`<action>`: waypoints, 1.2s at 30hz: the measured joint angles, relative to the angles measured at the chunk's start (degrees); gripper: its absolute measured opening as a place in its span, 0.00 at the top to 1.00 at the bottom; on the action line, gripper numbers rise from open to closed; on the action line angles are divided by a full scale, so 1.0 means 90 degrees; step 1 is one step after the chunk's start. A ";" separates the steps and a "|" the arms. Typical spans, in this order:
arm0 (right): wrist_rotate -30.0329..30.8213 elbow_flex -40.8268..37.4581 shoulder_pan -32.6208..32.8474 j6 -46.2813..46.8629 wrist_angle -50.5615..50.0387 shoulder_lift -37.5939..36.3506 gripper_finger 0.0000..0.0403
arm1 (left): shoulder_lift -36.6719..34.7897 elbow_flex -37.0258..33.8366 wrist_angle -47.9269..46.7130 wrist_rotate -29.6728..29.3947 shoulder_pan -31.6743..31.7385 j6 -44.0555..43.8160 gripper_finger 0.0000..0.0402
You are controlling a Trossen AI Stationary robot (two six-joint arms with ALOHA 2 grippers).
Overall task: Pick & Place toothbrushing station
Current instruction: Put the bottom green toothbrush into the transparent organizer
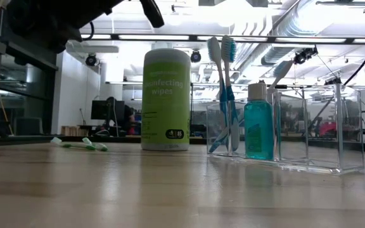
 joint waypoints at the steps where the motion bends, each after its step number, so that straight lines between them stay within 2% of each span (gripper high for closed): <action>1: -0.0360 0.0000 -0.0127 0.0564 0.0055 -0.0003 0.50 | 0.0002 0.0000 -0.0029 0.0087 0.0000 0.0195 0.99; 4: -0.1382 0.0001 -0.0467 0.1748 0.0067 0.0000 0.50 | 0.0001 0.0000 -0.0042 0.0247 -0.0022 0.0692 0.99; 6: -0.1685 0.0000 -0.0630 0.2165 0.0104 0.0000 0.50 | 0.0002 0.0000 -0.0103 0.0303 -0.0038 0.0899 0.99; 15: -0.2084 0.0001 -0.1133 0.2514 0.0186 0.0001 0.50 | 0.0000 0.0000 -0.0135 0.0317 -0.0068 0.1580 0.99; 29: -0.2697 0.0000 -0.1581 0.2452 0.0040 0.0055 0.50 | 0.0000 0.0134 0.0163 0.0282 0.0035 0.1574 0.99; 36: -0.3045 0.0005 -0.1772 0.2460 0.0400 0.0467 0.50 | 0.0000 0.0334 -0.0036 0.0261 0.0095 0.1553 0.99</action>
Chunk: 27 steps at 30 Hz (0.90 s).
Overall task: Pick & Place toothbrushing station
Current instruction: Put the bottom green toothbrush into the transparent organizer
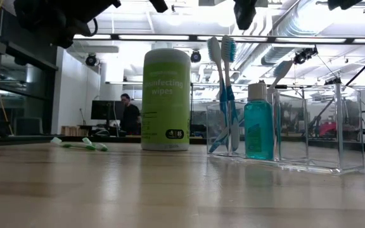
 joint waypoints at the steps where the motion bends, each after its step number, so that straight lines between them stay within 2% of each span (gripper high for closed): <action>1: -0.0003 0.0000 -0.0016 -0.0013 0.0055 0.0065 0.50 | 0.0000 0.0010 -0.0057 0.0000 0.0000 0.0001 0.99; 27: -0.0168 -0.0005 -0.0120 -0.0350 0.0513 0.0162 0.50 | 0.0005 0.0230 -0.0417 -0.0052 -0.0002 0.0001 0.99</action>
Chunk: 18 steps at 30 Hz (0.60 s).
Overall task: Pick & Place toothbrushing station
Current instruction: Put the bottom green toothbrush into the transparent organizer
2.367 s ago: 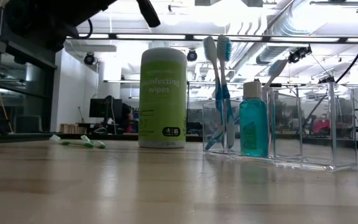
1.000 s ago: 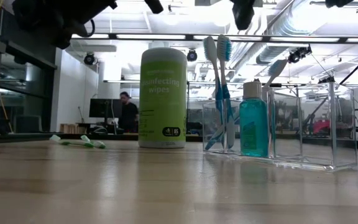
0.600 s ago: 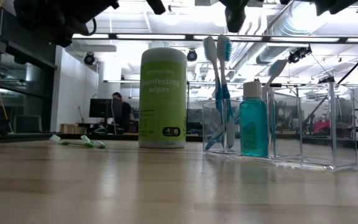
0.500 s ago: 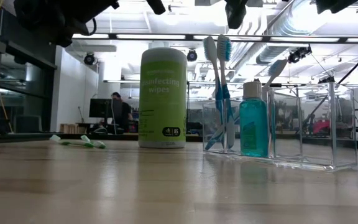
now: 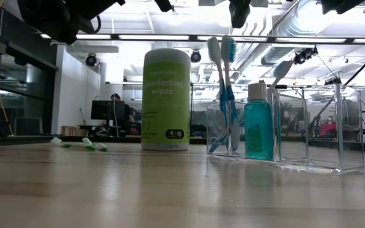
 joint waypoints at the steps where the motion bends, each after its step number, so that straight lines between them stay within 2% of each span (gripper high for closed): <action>1: 0.0000 0.0002 0.0000 0.0000 0.0003 0.0000 0.50 | 0.0000 0.0000 0.0002 -0.0006 0.0000 0.0000 0.99; 18: -0.0148 0.0000 -0.0053 -0.0001 0.0258 0.0000 0.50 | 0.0000 0.0039 -0.0043 -0.0286 0.0000 0.0147 0.99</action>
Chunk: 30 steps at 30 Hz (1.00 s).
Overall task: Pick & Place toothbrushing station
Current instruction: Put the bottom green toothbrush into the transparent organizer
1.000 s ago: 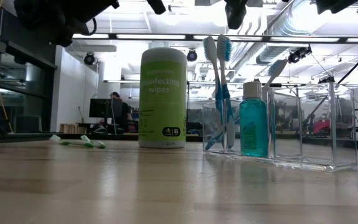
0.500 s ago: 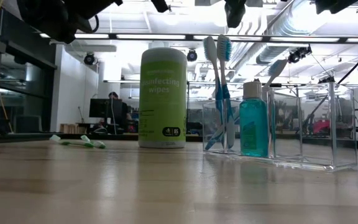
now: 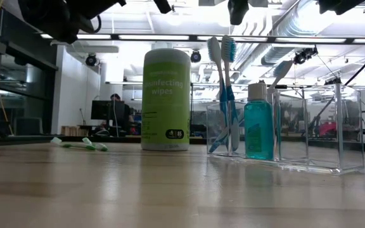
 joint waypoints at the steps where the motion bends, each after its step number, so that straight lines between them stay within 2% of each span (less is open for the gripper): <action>1: -0.0001 0.0000 0.0000 0.0000 -0.0002 0.0000 0.50 | 0.0000 0.0032 -0.0004 0.0000 0.0000 0.0003 0.99; 16: -0.0166 0.0001 -0.0163 0.0015 0.0015 0.0000 0.52 | 0.0005 0.0257 -0.0333 0.0005 0.0000 0.0142 0.99; 30: -0.0625 0.0001 -0.0202 0.0061 0.0008 0.0000 0.81 | 0.0005 0.0259 -0.0371 0.0007 0.0000 0.0153 0.99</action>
